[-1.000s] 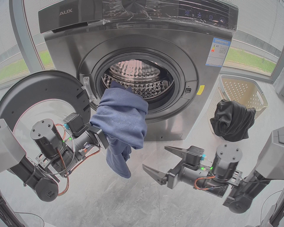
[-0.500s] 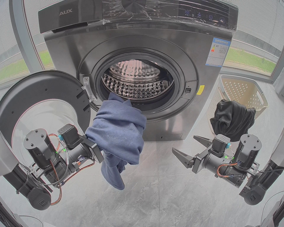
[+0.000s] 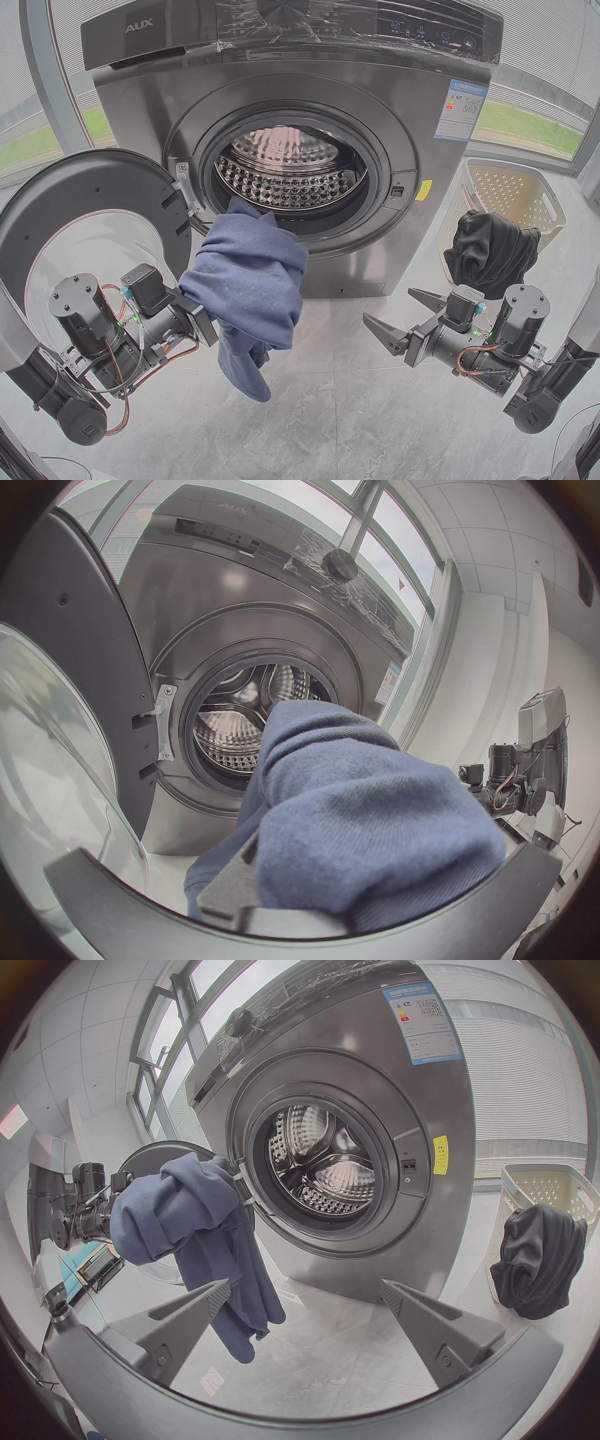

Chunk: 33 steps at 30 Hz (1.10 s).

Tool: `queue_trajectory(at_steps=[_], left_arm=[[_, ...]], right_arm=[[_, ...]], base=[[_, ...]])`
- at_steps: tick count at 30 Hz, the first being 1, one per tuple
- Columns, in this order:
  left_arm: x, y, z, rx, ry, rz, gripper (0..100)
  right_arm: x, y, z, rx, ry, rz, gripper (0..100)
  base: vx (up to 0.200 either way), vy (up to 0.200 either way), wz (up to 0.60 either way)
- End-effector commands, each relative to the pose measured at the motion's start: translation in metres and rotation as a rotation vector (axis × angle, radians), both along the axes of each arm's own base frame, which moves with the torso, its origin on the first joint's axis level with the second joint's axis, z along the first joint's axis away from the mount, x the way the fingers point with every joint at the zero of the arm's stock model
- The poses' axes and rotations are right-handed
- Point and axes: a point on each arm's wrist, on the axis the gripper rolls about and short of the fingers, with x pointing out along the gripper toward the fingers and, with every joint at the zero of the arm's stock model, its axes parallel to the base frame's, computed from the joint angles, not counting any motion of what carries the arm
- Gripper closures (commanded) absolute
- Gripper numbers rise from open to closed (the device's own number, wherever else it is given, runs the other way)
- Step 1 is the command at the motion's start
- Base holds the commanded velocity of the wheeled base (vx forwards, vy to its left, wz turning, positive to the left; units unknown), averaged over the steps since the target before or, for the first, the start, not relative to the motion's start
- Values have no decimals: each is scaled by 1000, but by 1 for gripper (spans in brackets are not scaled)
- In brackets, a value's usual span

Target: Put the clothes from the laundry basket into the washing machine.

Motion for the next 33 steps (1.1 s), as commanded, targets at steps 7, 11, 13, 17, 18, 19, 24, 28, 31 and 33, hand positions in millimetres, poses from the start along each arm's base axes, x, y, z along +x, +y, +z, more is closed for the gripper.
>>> queue_trajectory(at_steps=[7, 11, 13, 17, 18, 19, 24, 28, 31, 33], left_arm=[[0, -2, -6, 14, 18, -7, 100], [-1, -3, -14, 75, 20, -5, 100], [-2, -3, -16, 93, 21, -6, 100], [-3, -7, -17, 94, 19, -20, 100], [-3, -7, -17, 94, 19, -20, 100], [-3, -7, -17, 95, 21, -20, 100], [-3, -8, -16, 91, 17, -26, 100], [-3, -9, -15, 82, 20, -28, 100], [-3, -9, -15, 84, 19, -31, 100], [-3, -9, -15, 84, 17, -29, 100]], right_arm=[[-1, 4, -1, 1, 1, 15, 0], [-1, 3, -1, 0, 2, 13, 0], [-1, 3, -1, 0, 2, 15, 0], [-1, 3, -1, 0, 2, 15, 0], [-1, 3, -1, 0, 2, 15, 0], [-1, 3, -1, 0, 2, 15, 0], [-1, 4, -1, -1, 3, 16, 0], [-1, 4, -2, -2, 5, 16, 0], [-2, 5, -2, 3, 8, 22, 0], [-3, 6, -2, 2, 10, 25, 0]], base=[[171, 0, 0], [0, 0, 0], [0, 0, 0], [0, 0, 0], [0, 0, 0], [0, 0, 0], [0, 0, 0], [50, 0, 0], [133, 0, 0], [0, 0, 0]])
